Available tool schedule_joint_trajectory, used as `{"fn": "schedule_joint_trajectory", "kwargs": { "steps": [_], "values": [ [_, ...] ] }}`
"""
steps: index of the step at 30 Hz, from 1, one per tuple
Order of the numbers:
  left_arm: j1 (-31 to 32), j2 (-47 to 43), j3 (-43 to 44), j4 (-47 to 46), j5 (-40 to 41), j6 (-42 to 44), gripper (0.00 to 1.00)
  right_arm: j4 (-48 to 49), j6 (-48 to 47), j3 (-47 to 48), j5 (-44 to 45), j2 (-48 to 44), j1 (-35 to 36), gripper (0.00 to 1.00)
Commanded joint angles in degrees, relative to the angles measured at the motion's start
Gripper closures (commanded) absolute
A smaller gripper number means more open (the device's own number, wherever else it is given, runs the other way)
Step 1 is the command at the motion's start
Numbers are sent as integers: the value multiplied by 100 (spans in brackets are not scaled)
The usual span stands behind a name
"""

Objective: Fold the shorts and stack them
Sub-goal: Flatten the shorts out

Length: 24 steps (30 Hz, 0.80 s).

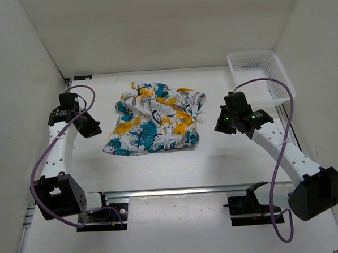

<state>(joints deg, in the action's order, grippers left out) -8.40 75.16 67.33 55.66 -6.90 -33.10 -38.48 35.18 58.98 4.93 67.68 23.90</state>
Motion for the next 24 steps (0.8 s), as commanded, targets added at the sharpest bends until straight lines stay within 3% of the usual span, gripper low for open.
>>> {"fn": "schedule_joint_trajectory", "kwargs": {
  "steps": [1,2,3,5,6,8,13,19,21,24],
  "values": [
    [-21,139,-25,-108,180,76,90,16,314,166,245,324,211,100],
    [-73,140,-140,-108,180,76,86,16,419,166,115,464,211,97],
    [-74,140,-272,-108,180,24,69,-54,420,166,-234,544,124,93],
    [-143,140,-746,-257,-12,-38,31,321,367,-219,-999,667,62,63],
    [-144,140,-913,-457,-118,-38,5,906,419,-429,-1551,668,62,41],
    [-301,357,-1343,-722,-486,-170,3,1516,735,-1045,-2003,606,10,22],
    [-364,1176,-1495,-1232,-787,-223,2,2668,1131,-1381,-2690,1097,-43,28],
    [-364,1923,-915,-1338,-497,-223,3,3108,1184,-1126,-2882,1869,-254,30],
    [-364,2195,-801,-1338,-497,-223,7,3232,1246,-1064,-3006,2073,-307,30],
    [-364,2398,-652,-1338,-444,-276,23,3356,1246,-863,-3007,2503,-307,30]
  ]
}}
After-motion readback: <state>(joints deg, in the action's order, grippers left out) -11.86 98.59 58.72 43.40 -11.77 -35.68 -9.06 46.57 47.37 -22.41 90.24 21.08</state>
